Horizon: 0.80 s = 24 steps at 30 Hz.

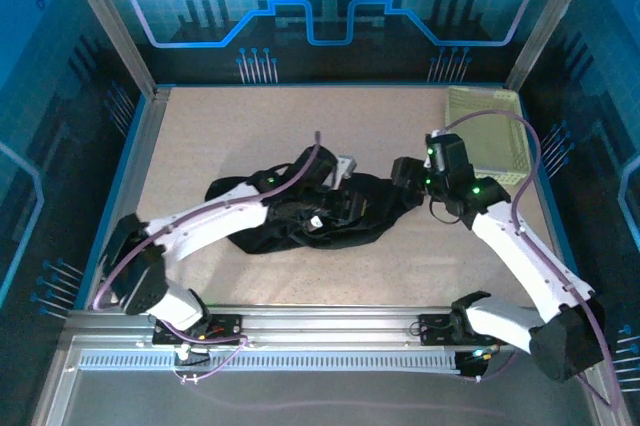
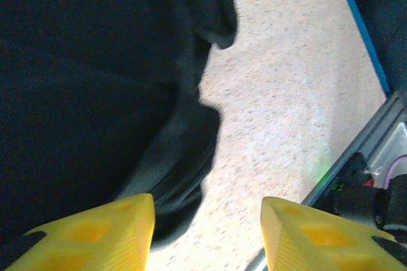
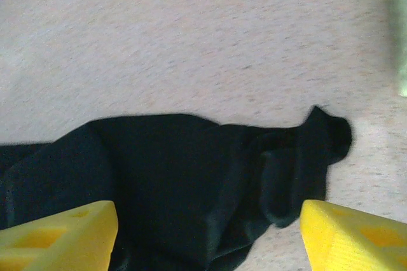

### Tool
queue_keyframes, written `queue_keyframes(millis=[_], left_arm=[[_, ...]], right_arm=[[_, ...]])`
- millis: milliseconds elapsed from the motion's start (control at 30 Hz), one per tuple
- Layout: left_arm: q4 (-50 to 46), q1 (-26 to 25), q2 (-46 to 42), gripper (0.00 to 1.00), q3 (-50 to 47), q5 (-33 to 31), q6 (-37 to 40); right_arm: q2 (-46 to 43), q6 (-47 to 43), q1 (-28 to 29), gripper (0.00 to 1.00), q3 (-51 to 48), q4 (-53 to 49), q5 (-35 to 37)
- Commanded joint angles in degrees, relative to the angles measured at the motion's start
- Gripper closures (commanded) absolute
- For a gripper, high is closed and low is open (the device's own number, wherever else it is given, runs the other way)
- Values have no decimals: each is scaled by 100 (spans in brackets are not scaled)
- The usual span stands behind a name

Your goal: Fold the inside-out t-shirt

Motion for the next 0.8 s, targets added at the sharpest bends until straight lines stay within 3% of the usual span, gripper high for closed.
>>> queue_keyframes(millis=[0,100,200,333,467,667,767], left_arm=[[-283,677,-1012,48,-604,-645,-137],[-765,1466,-1618,38,-1170,-1189,-369],[-941,2170,-1771,32,-1618,-1263,-424],[-689,2728,-1338,27,-1972,-866,-540],[51,2806,-804,27,-2150,-249,-516],[473,2803,-2,33,-1988,480,-478],[690,2788,230,49,-2031,774,-555]], right_arm=[[-135,82,511,22,-208,136,-286],[-25,310,1148,18,-226,217,-133],[312,568,1690,13,-126,237,14],[1020,959,2018,9,14,285,-22],[1663,1077,2084,8,134,569,-294],[2220,976,1991,27,375,589,-106],[2425,881,1747,47,392,639,-320]])
